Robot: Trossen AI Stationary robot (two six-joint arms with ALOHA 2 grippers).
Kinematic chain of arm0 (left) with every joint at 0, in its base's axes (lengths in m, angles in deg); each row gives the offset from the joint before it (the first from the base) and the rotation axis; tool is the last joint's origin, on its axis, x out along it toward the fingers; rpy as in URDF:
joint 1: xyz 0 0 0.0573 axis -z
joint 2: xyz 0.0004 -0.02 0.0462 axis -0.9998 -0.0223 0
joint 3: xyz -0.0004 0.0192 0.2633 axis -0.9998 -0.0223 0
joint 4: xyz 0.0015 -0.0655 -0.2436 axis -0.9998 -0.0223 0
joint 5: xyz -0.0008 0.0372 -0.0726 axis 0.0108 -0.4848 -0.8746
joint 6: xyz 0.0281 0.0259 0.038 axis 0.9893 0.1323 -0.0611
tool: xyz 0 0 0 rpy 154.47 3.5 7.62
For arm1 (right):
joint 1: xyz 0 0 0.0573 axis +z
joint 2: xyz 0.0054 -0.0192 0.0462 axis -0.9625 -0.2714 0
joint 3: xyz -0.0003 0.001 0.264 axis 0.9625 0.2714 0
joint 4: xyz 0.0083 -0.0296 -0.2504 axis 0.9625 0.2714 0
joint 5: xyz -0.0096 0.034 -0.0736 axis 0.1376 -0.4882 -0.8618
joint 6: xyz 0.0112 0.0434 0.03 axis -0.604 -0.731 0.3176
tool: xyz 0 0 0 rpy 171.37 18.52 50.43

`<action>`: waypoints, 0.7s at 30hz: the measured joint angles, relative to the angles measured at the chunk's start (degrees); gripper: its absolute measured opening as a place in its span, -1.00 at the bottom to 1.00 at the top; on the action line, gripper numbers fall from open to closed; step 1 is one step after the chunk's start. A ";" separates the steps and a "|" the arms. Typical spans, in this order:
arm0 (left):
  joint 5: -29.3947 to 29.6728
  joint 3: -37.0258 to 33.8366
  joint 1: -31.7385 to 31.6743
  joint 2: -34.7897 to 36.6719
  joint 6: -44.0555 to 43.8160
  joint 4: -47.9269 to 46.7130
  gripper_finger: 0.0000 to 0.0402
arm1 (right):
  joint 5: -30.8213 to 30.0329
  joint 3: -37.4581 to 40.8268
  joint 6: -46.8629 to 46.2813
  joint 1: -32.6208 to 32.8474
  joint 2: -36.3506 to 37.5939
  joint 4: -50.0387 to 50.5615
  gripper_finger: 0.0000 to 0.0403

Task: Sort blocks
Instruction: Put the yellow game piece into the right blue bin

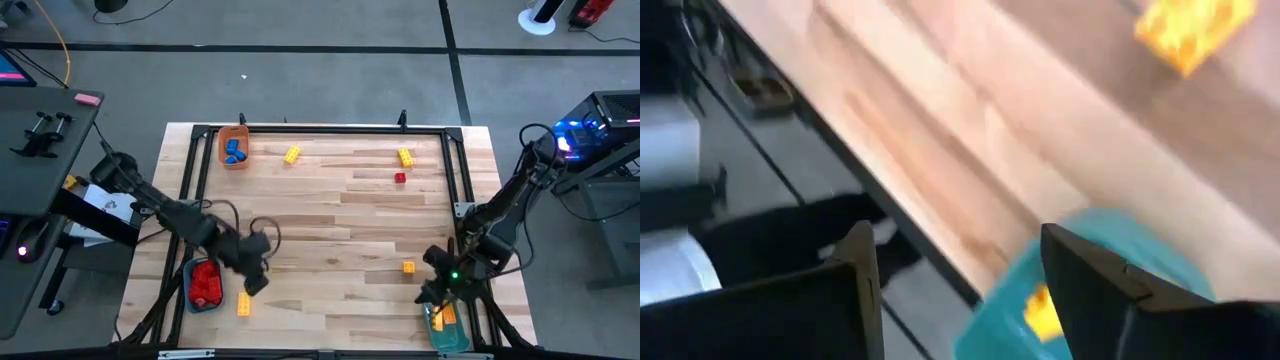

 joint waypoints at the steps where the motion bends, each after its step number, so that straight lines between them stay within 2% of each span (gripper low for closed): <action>1: -1.97 0.15 1.30 -1.04 -4.03 -1.29 0.06 | -0.72 0.00 0.62 -0.87 -0.02 -0.06 -0.18; 6: -10.69 3.56 6.65 -8.72 -16.57 -7.21 0.01 | -1.70 0.35 6.76 -6.34 -0.50 -0.76 -0.18; 12: -11.25 10.81 9.22 -17.94 -19.84 -7.28 -0.16 | -0.39 2.57 16.76 -13.34 -0.70 -1.46 -0.18; 16: -10.96 13.31 10.76 -22.10 -20.94 -7.97 -0.45 | 3.71 4.66 22.69 -17.37 -0.72 -3.73 -0.18; 19: -10.50 13.53 12.96 -23.79 -23.55 -10.79 -0.84 | 6.65 5.86 26.16 -19.19 -0.72 -5.65 -0.18; 21: -9.74 13.37 14.44 -24.06 -26.85 -12.87 -0.94 | 7.54 6.23 27.73 -19.83 -0.72 -6.43 -0.18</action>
